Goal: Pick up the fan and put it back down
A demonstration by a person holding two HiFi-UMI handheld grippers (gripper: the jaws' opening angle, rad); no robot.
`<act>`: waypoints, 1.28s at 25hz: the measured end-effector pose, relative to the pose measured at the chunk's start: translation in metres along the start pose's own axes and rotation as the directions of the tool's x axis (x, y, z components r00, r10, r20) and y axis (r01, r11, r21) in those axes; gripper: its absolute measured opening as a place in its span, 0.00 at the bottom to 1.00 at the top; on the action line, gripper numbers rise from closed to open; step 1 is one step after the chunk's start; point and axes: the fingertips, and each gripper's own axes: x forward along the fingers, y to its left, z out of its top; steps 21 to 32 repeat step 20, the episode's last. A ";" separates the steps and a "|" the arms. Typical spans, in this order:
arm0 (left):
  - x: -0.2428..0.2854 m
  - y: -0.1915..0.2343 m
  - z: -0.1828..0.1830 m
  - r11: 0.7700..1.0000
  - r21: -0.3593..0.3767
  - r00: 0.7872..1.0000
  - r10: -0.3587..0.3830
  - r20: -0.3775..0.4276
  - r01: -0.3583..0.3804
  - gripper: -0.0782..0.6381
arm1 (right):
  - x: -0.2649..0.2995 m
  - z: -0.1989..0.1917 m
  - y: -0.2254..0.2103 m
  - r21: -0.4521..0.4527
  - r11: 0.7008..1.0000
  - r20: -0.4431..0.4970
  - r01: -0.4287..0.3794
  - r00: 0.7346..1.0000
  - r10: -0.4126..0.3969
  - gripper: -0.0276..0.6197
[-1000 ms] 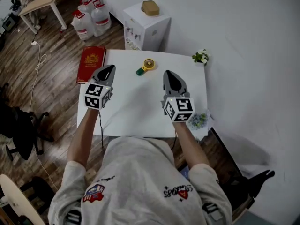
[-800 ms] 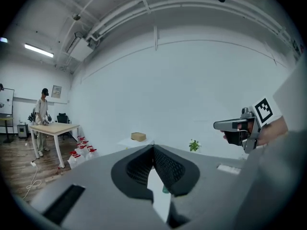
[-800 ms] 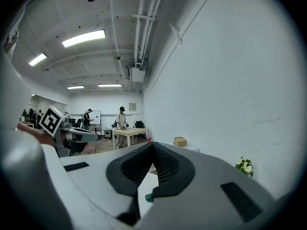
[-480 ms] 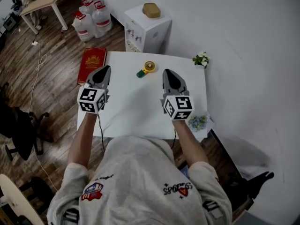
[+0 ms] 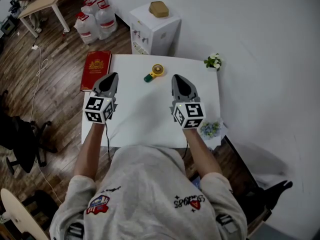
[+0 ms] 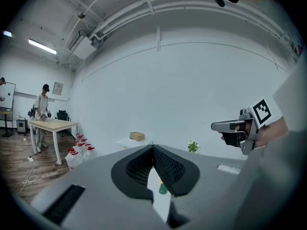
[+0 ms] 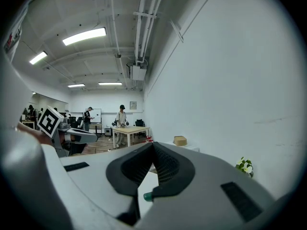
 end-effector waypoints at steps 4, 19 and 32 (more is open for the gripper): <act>0.000 -0.004 -0.007 1.000 0.015 1.000 -0.004 -0.010 0.004 0.12 | -0.002 -0.002 0.000 0.006 1.000 0.005 0.002 1.000 -0.002 0.03; -0.005 -0.006 -0.009 1.000 -0.014 1.000 -0.001 -0.010 0.001 0.12 | -0.007 -0.010 0.004 0.013 1.000 0.003 -0.001 1.000 0.001 0.03; -0.005 -0.007 -0.009 1.000 -0.016 1.000 -0.001 -0.010 0.001 0.12 | -0.008 -0.010 0.004 0.013 1.000 0.003 -0.001 1.000 0.001 0.03</act>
